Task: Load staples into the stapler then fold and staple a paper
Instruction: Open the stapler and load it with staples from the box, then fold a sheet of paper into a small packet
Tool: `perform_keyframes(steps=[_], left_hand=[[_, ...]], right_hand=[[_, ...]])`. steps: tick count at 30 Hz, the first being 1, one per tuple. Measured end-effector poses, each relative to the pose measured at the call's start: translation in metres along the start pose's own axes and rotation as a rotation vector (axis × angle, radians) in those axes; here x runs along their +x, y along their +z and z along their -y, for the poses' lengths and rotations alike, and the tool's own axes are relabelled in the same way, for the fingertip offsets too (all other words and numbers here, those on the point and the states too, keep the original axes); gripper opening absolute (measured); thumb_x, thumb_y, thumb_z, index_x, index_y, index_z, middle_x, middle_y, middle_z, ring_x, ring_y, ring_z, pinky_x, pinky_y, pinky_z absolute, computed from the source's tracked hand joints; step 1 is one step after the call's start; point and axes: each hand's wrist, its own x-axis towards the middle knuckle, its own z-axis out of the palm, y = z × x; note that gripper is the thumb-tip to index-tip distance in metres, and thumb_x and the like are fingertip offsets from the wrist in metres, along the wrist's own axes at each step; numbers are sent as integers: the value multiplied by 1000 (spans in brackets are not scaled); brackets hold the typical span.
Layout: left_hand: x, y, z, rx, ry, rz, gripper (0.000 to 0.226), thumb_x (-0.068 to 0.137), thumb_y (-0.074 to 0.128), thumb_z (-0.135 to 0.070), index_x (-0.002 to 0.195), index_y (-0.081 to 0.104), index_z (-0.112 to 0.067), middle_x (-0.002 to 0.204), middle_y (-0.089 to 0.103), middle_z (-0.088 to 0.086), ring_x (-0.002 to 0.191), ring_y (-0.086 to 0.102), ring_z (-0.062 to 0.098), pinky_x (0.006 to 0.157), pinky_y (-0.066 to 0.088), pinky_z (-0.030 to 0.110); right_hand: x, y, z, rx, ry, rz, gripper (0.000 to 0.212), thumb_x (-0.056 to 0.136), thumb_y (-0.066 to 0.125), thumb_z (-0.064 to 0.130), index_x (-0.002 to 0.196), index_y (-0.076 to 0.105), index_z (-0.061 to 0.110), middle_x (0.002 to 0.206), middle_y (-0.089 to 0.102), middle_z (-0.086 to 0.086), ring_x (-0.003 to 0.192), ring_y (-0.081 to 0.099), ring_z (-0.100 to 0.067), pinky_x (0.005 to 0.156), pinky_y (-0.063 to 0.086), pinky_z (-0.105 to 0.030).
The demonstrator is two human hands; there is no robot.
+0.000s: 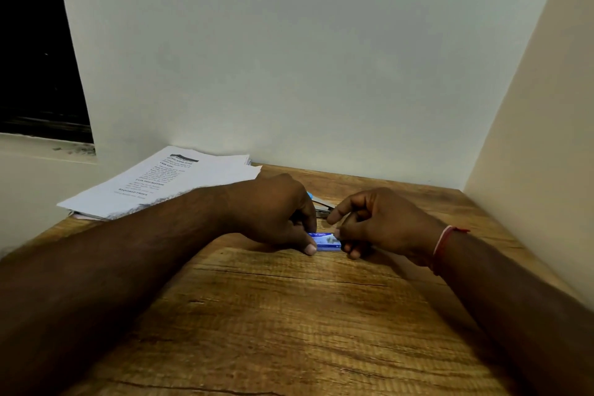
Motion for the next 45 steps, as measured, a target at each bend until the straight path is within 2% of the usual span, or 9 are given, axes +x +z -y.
perform_keyframes(steps=[7,15,22,25,30,33,37,42,45], left_hand=[[-1,-3,-4,0,-3,10,34,89,89,-56,112,88,-30,77,66,-24,76,63,-3,83,61,41],[2,-3,4,-22,21,6,33,89,88,-59,109,90,-33,81,73,-26,80,65,-14,67,51,17],[-4,-20,30,-98,-39,-252,33,87,86,-65,84,88,-32,73,79,-11,69,71,13,56,45,15],[-8,-28,49,-82,-129,-342,36,89,84,-64,78,85,-30,67,76,-13,64,69,10,60,50,28],[-19,-33,89,5,-335,-452,42,97,82,-56,67,76,-26,58,68,-14,57,61,3,59,44,27],[-28,-38,116,4,-494,-486,35,101,79,-50,81,83,-22,75,79,-6,80,74,17,75,60,35],[-48,-45,159,81,-710,-526,31,99,83,-48,81,82,-23,86,77,2,94,71,29,81,56,36],[-64,-51,191,236,-968,-335,76,90,69,-84,76,70,-9,88,69,9,94,67,37,83,55,38],[-64,-47,185,166,-1021,-265,89,69,71,-99,71,58,-11,75,61,5,85,63,32,76,48,35]], right_hand=[[-2,-5,0,-17,-43,72,15,97,85,13,111,84,18,88,84,-17,66,73,-20,64,61,-32],[-4,-15,4,-405,-148,97,25,83,98,42,104,86,36,91,83,10,75,72,-1,71,57,-25],[16,-80,-38,-424,56,-323,21,78,100,33,92,84,29,93,79,4,92,74,-16,73,51,-30],[24,-100,-62,-376,194,-486,21,77,101,30,87,83,25,95,78,2,95,71,-18,73,50,-32],[32,-109,-80,-405,358,-484,23,72,102,33,78,85,19,90,79,-2,87,69,-17,69,52,-33],[35,-108,-82,-455,379,-469,21,73,102,33,76,86,20,89,79,-1,83,67,-15,64,51,-31],[36,-106,-81,-483,386,-428,21,74,101,34,80,85,21,91,79,-2,83,69,-15,71,56,-33],[29,-97,-68,-559,247,-509,46,75,98,52,107,74,29,108,69,4,97,64,-15,86,53,-35],[26,-75,-53,-506,75,-546,44,79,94,58,111,74,35,98,75,8,91,70,-10,85,58,-36]])
